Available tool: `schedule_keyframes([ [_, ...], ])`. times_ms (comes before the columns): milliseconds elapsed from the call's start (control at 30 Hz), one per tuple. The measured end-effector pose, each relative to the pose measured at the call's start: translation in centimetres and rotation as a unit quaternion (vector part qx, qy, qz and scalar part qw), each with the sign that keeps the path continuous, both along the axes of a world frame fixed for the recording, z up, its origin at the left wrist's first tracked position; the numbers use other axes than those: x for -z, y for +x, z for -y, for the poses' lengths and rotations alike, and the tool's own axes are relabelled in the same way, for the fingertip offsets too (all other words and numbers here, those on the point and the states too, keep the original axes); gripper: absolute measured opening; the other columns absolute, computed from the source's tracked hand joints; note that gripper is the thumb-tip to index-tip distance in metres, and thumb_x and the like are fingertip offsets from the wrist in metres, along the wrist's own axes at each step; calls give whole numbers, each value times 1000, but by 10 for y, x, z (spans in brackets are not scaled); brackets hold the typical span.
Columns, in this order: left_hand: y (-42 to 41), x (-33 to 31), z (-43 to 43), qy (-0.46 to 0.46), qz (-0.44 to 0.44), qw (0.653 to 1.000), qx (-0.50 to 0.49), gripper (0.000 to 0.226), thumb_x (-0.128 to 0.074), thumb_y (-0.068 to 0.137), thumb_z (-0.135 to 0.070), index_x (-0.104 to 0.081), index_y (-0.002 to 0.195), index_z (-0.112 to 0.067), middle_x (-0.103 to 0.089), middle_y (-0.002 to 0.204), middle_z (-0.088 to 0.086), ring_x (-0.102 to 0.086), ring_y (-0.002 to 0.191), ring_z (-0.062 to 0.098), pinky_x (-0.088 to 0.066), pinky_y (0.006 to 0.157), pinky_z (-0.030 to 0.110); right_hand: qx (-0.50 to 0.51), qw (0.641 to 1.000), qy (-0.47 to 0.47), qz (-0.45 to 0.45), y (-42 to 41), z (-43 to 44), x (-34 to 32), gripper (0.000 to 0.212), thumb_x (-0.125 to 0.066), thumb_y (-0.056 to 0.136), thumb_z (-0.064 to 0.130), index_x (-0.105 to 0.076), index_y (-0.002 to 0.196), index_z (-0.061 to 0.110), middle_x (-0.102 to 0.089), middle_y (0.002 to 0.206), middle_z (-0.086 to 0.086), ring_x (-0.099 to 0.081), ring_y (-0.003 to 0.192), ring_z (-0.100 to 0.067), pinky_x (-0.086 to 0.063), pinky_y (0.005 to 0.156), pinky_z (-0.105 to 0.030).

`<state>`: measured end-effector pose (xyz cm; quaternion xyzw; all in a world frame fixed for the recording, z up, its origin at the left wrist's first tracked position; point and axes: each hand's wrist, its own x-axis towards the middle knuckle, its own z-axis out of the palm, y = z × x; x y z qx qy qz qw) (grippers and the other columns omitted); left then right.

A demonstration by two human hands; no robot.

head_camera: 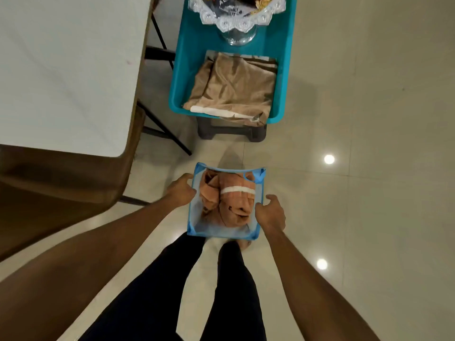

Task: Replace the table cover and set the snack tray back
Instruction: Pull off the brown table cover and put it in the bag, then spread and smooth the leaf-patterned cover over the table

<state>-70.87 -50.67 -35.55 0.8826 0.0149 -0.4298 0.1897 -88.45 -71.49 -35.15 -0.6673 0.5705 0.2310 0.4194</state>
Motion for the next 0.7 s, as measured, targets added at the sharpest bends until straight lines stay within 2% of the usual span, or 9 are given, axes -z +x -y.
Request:
schedule_keyframes([
  [67, 9, -23, 9, -48, 24, 998, -29, 39, -61, 89, -7, -60, 126, -18, -70, 99, 10, -68, 93, 31, -57, 76, 37, 22, 999, -7, 28, 7, 7, -18, 41, -61, 92, 32, -59, 132, 26, -69, 123, -5, -65, 112, -30, -51, 90, -36],
  [133, 20, -42, 18, -91, 42, 995, -18, 34, -62, 92, -7, -63, 125, -14, -71, 98, 12, -67, 85, 27, -53, 65, 29, 22, 998, -7, 58, 20, 14, -33, 28, -62, 91, 36, -65, 119, 31, -71, 117, -2, -67, 107, -27, -53, 90, -35],
  [200, 30, -67, 29, -119, 60, 991, 10, 29, -58, 94, -4, -63, 122, -10, -67, 94, 8, -63, 76, 20, -48, 59, 24, 18, 996, -10, 91, 35, 22, -50, 11, -66, 90, 40, -65, 100, 35, -72, 105, 4, -67, 97, -23, -53, 85, -34],
  [267, 40, -93, 39, -161, 79, 984, 16, 28, -55, 93, 3, -62, 117, -11, -63, 91, 9, -58, 73, 20, -48, 58, 21, 19, 991, -3, 136, 54, 28, -68, 10, -71, 86, 37, -65, 93, 34, -72, 98, 6, -67, 91, -20, -55, 83, -36],
  [367, 59, -128, 52, -186, 145, 971, 38, 31, -61, 88, -5, -62, 113, -21, -67, 94, 4, -66, 87, 25, -53, 81, 36, -16, 979, -11, 204, 84, 41, -97, 24, -65, 83, 17, -68, 101, 33, -73, 92, 2, -70, 90, -22, -57, 86, -41],
  [433, 69, -142, 57, -183, 160, 968, 57, 36, -63, 87, -9, -62, 122, -20, -67, 101, 1, -66, 95, 23, -53, 89, 38, -55, 972, -32, 227, 100, 48, -105, 35, -65, 81, 13, -69, 112, 29, -71, 94, 1, -69, 93, -23, -56, 86, -39],
  [567, 94, -157, 71, -121, 238, 948, 173, 61, -74, 82, -13, -52, 139, -17, -56, 133, 7, -52, 122, 25, -45, 104, 40, -173, 950, -109, 235, 130, 53, -115, 69, -68, 73, 15, -55, 140, 24, -57, 126, -8, -54, 114, -29, -52, 92, -44],
  [700, 131, -143, 91, -92, 253, 929, 254, 74, -78, 76, -22, -47, 143, -21, -49, 141, 2, -44, 131, 25, -42, 104, 40, -308, 911, -187, 200, 164, 61, -114, 75, -65, 71, 8, -50, 143, 24, -48, 141, -5, -47, 126, -31, -49, 92, -44],
])
